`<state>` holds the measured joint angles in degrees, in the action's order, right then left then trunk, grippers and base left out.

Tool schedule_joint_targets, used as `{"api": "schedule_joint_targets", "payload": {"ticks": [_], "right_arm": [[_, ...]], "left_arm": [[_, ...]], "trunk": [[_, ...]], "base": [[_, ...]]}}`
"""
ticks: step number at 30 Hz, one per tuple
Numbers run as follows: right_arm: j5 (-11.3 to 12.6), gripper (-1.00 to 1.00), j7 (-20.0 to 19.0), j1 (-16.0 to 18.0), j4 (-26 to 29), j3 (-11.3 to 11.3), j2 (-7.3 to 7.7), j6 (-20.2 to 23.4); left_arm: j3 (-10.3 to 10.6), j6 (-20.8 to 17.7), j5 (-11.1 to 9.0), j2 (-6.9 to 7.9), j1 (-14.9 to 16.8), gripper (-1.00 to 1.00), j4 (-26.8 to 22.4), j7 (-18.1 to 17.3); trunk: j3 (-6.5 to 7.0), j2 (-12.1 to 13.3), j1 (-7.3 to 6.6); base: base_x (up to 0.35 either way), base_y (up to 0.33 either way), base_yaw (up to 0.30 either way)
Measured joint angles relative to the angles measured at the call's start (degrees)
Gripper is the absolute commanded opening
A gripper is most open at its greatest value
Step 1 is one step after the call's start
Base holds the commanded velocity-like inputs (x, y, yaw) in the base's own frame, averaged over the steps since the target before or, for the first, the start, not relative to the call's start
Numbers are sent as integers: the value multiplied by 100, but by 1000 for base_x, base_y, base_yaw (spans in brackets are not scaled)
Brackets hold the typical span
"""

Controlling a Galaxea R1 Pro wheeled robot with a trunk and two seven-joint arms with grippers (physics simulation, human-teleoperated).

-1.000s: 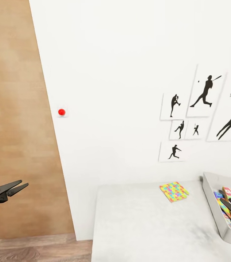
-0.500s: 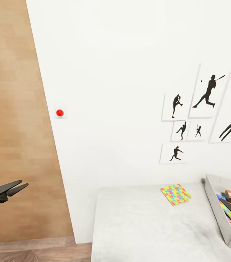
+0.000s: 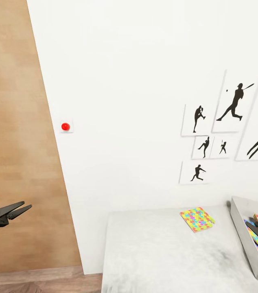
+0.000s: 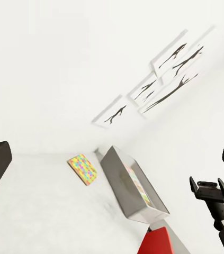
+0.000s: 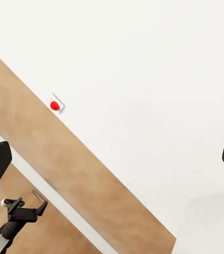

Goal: Put all the toys in the child's room - the three board games (two on the bed and one on the table), the two jigsaw puzzles on the table, and the tennis ball on the table - inside the toy box on the table in the child's room.

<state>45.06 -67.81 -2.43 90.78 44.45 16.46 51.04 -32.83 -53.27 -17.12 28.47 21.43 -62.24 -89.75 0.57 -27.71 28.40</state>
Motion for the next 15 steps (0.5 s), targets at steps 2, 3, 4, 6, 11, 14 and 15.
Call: {"api": "schedule_joint_targets", "payload": {"ticks": [2, 3, 4, 6, 11, 14, 15], "right_arm": [[0, 100, -2, 0, 0, 1, 0, 0], [0, 100, -3, 0, 0, 1, 1, 1], [0, 100, -3, 0, 0, 1, 2, 2], [0, 100, -5, 0, 0, 1, 2, 4], [0, 100, -6, 0, 0, 2, 4, 5], [2, 100, -6, 0, 0, 5, 6, 6], [1, 100, -6, 0, 0, 7, 15, 7]], "left_arm": [[2, 0, 0, 0, 0, 100, 0, 0], [1, 0, 0, 0, 0, 100, 0, 0], [0, 0, 0, 0, 0, 100, 0, 0], [-2, 0, 0, 0, 0, 100, 0, 0], [-3, 0, 0, 0, 0, 100, 0, 0], [-4, 0, 0, 0, 0, 100, 0, 0], [-4, 0, 0, 0, 0, 100, 0, 0]], "trunk": [[0, 0, 0], [0, 0, 0], [0, 0, 0], [0, 0, 0], [0, 0, 0], [0, 0, 0], [0, 0, 0]], "base": [[2, 0, 0], [2, 0, 0], [1, 0, 0], [0, 0, 0], [0, 0, 0], [0, 0, 0], [0, 0, 0]]}}
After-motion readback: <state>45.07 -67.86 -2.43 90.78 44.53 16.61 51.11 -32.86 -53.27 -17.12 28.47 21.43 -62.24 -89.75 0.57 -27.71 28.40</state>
